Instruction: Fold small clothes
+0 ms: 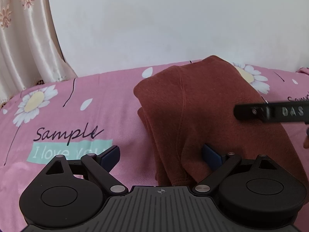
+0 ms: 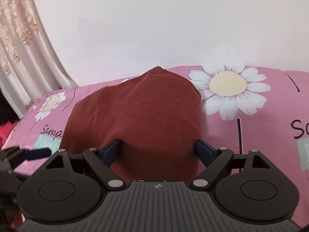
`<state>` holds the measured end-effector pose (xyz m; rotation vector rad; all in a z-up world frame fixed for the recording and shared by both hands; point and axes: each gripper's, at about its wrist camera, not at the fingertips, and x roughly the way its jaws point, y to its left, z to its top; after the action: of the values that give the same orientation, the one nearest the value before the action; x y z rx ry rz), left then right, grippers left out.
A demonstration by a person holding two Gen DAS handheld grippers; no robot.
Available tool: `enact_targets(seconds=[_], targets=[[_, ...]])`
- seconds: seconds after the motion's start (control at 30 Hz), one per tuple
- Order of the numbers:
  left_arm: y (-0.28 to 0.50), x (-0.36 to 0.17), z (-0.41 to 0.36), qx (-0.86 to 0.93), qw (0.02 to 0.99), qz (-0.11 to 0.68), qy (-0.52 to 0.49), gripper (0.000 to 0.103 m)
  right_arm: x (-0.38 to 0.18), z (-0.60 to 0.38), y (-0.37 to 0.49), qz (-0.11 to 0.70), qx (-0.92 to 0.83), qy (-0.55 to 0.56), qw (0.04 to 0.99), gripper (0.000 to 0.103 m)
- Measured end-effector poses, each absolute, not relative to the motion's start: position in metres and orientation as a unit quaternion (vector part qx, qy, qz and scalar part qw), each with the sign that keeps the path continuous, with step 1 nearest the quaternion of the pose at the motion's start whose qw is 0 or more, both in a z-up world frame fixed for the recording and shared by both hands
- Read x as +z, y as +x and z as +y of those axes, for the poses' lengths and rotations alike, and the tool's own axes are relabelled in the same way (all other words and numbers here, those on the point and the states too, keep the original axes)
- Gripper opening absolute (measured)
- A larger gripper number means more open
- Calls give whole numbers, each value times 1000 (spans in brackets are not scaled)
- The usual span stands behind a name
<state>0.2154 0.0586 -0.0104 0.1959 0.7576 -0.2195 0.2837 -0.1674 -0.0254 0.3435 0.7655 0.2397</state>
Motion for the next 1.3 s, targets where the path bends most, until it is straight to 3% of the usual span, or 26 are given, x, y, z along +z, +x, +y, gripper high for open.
enact_targets(seconds=[0.3,0.5,0.87,0.93,1.1,1.3], targets=[[218,-14,65,-130,905,397,82,103,-37,-203,309,428,123,305,842,96],[244,-32,103,-255,810,523,-82,103,-51,-236,289,453,155,384,789,96],[267,-38,88,-281,822,487,-89,103,-79,-223,301,439,227,455,741,102],[268,-39,89,-290,828,469,-104,103,-82,-220,303,431,208,462,747,92],[251,-32,83,-310,834,442,-119,103,-71,-226,288,412,208,475,750,54],[208,9,63,-354,839,397,-112,103,-25,-249,256,382,230,464,766,52]])
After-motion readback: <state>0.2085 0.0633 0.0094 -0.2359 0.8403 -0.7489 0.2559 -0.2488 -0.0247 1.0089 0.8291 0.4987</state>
